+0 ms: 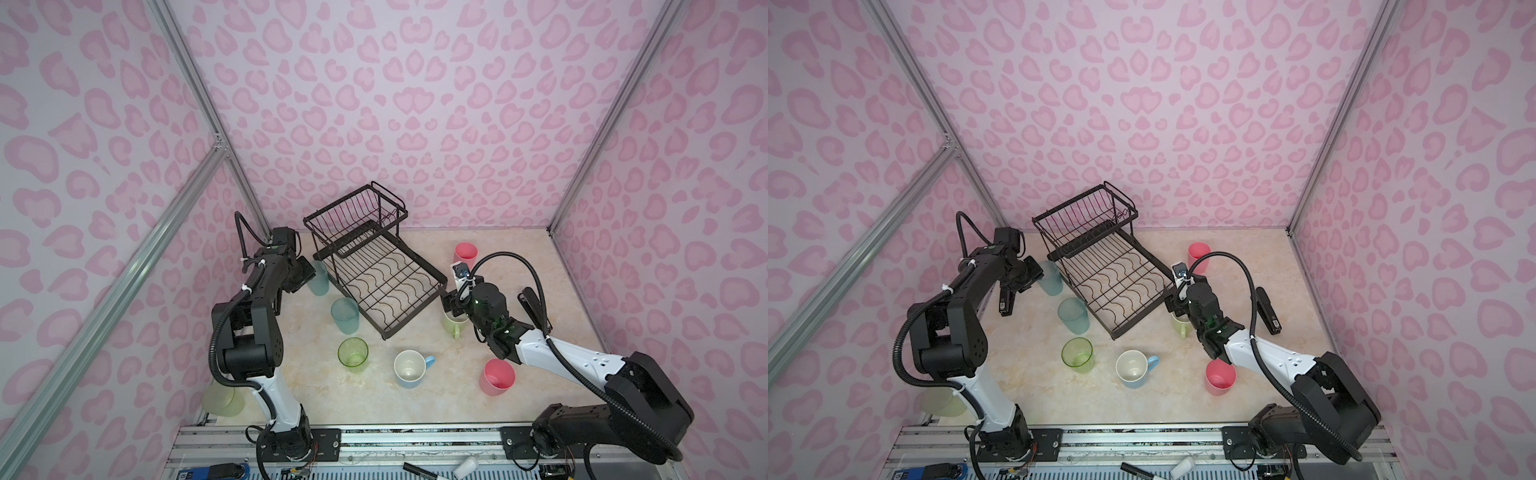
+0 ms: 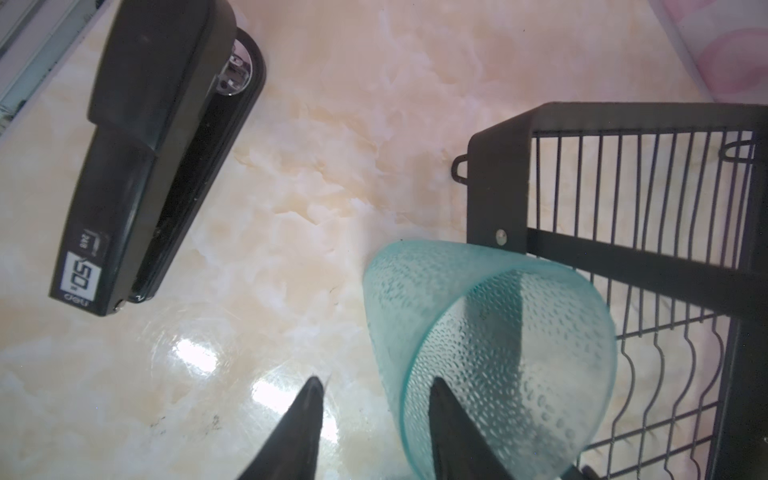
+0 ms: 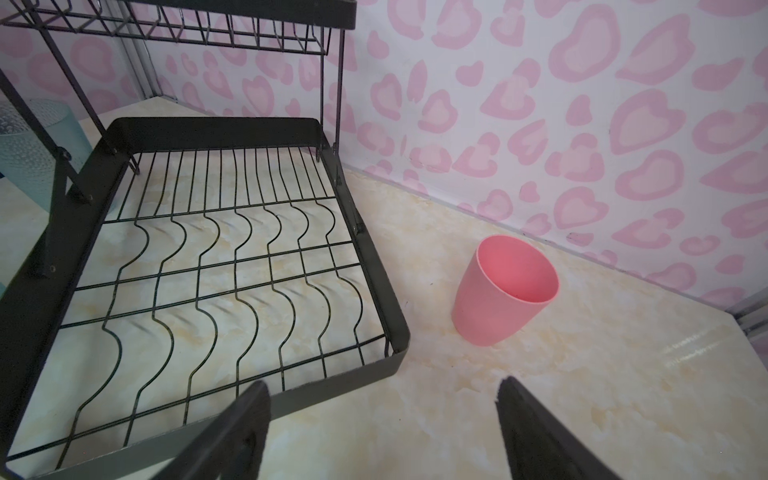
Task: Load the cups into the dish rack
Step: 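Close the left gripper around the teal textured cup, then lift the teal cup high with the left gripper while the right arm rises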
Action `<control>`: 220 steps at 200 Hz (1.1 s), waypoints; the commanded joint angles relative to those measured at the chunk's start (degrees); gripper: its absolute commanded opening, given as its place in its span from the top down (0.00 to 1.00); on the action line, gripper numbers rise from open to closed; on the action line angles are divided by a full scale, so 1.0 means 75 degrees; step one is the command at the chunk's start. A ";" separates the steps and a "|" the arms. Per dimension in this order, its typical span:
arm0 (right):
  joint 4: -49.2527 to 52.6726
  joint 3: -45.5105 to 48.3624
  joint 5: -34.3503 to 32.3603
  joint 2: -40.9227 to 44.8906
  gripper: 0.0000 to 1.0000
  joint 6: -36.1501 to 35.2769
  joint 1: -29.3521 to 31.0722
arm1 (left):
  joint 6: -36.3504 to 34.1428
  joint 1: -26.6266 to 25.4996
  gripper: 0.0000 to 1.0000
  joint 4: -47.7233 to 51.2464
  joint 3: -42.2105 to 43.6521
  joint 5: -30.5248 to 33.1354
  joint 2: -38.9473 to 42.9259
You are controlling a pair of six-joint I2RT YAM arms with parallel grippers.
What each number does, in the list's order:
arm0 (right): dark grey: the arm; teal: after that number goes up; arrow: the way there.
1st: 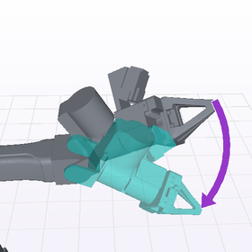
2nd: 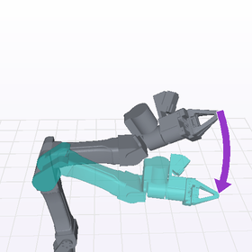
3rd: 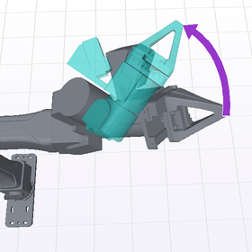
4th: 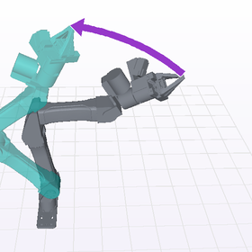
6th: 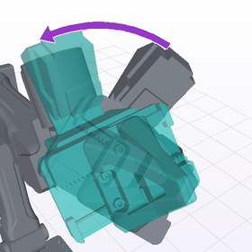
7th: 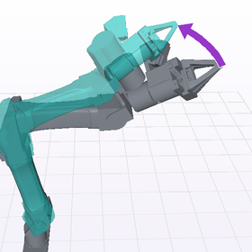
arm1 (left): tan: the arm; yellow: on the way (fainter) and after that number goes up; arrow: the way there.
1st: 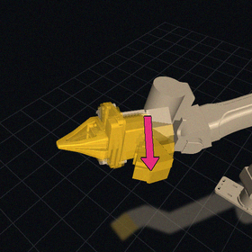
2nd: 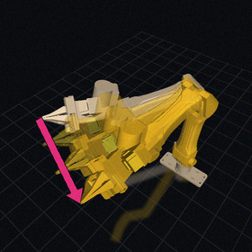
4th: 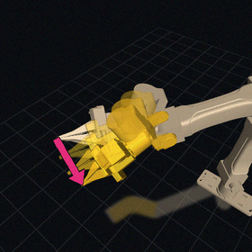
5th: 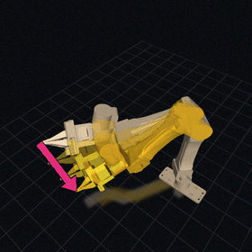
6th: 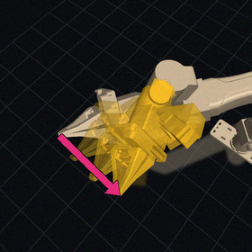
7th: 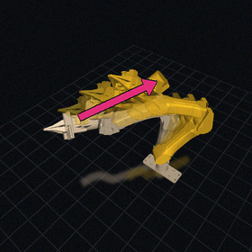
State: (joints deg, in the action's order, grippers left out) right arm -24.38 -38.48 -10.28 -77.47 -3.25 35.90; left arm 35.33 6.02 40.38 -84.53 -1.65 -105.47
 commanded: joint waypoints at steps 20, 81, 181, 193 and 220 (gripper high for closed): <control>-0.0125 -0.0058 0.0013 -0.0038 0.15 -0.0033 0.0020 | -0.0094 0.0007 0.59 -0.0020 -0.0108 0.0160 -0.0093; -0.0193 -0.0035 -0.0111 -0.0019 0.15 -0.0047 0.0018 | -0.0117 0.0006 0.69 -0.0062 -0.0085 0.0153 -0.0257; -0.0205 -0.0015 -0.0106 0.0099 0.16 0.0023 0.0031 | -0.0305 0.0042 0.91 -0.0087 -0.0022 0.0185 0.0235; -0.0205 -0.0002 -0.0103 0.0117 0.16 0.0034 0.0042 | -0.0328 0.0052 0.92 -0.0089 0.0029 0.0173 0.0346; -0.0183 -0.0012 -0.0115 0.0158 0.16 0.0046 0.0055 | -0.0363 0.0055 0.94 -0.0054 0.0154 0.0207 0.0643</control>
State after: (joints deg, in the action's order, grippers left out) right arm -25.17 -38.48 -10.94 -76.64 -3.25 36.16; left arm 33.36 6.42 40.47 -84.23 -0.23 -103.15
